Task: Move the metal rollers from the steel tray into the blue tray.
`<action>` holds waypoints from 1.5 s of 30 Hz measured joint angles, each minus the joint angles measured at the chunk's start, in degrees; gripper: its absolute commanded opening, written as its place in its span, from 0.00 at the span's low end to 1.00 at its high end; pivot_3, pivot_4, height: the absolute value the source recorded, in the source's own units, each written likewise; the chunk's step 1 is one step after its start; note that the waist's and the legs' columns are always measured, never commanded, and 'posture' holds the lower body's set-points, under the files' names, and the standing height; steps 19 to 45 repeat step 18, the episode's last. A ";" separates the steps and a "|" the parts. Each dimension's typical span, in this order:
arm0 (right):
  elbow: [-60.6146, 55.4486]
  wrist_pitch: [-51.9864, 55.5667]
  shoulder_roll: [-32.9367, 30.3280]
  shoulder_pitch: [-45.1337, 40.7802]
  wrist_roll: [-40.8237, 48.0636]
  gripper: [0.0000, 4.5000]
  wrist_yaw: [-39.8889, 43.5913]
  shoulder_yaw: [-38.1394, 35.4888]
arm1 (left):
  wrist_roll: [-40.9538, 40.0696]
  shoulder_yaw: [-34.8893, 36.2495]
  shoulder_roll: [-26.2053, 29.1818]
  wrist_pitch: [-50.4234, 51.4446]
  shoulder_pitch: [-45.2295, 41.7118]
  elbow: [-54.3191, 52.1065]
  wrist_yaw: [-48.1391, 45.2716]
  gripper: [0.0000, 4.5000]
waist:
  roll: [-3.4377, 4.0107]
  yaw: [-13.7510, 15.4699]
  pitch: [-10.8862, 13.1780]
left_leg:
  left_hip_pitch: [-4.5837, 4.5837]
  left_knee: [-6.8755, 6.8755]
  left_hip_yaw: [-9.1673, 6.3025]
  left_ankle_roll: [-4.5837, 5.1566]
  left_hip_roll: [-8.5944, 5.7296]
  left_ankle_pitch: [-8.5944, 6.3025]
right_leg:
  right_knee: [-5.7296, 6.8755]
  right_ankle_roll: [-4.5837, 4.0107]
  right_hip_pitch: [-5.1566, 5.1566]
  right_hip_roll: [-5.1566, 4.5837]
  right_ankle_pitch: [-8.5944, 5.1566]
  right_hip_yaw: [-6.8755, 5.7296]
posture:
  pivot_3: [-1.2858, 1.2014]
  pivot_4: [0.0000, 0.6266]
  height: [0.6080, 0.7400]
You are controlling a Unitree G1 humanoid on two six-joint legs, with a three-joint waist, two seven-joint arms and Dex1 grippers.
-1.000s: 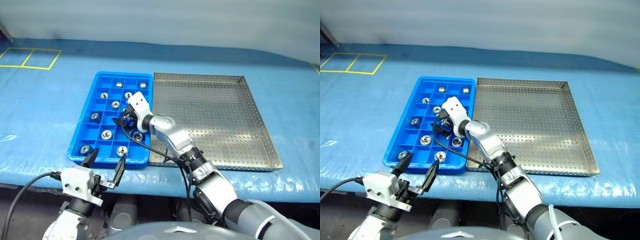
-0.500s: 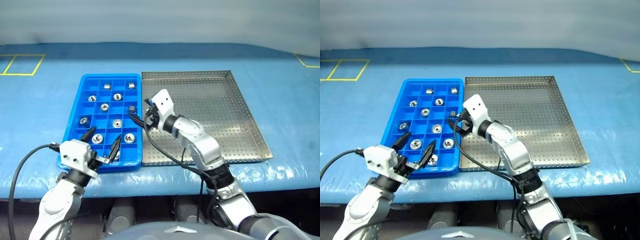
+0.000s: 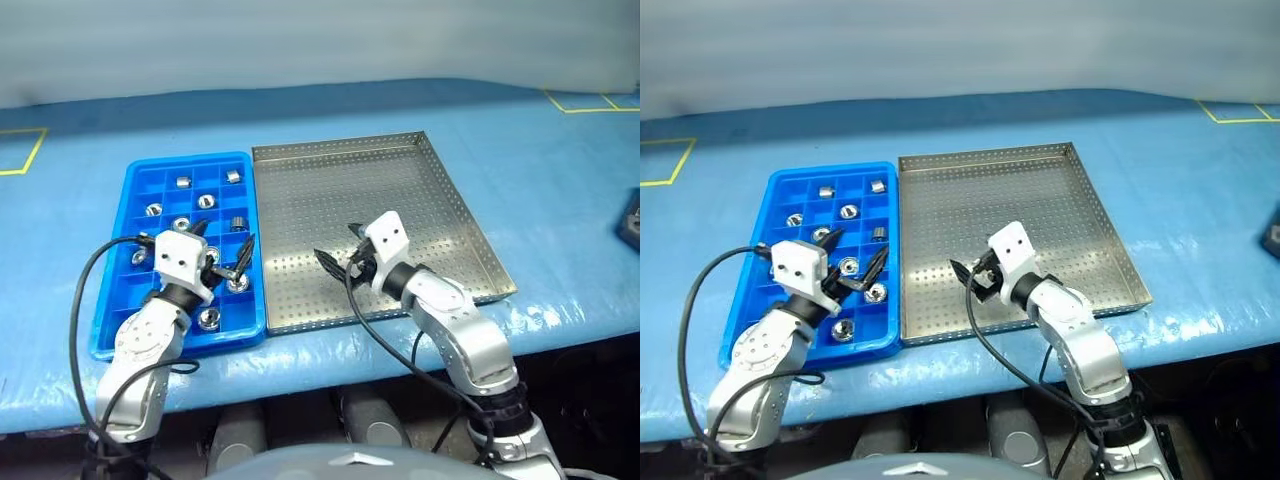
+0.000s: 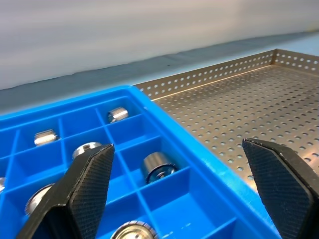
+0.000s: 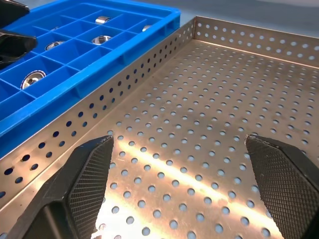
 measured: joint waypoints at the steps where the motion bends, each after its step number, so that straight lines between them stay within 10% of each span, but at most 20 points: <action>1: -0.73 0.36 -0.39 0.75 0.38 0.99 -0.01 -0.47 | 0.03 -0.32 -0.02 0.29 -0.21 0.11 -0.01 1.00 | 0.00 -0.47 0.00 | 0.02 0.02 -0.01 0.00 0.00 0.00 | 0.00 0.01 0.04 0.00 0.00 0.01 | 0.44 0.24 1.00; 45: -1.99 1.83 -3.24 1.50 2.81 0.99 0.95 -1.66 | -0.05 -0.61 -0.35 1.68 3.46 -0.07 0.03 1.00 | -0.01 -2.37 0.00 | 0.54 0.01 -0.06 0.01 -0.02 0.00 | -0.02 -0.28 0.57 0.01 -0.18 0.04 | 0.46 0.24 1.00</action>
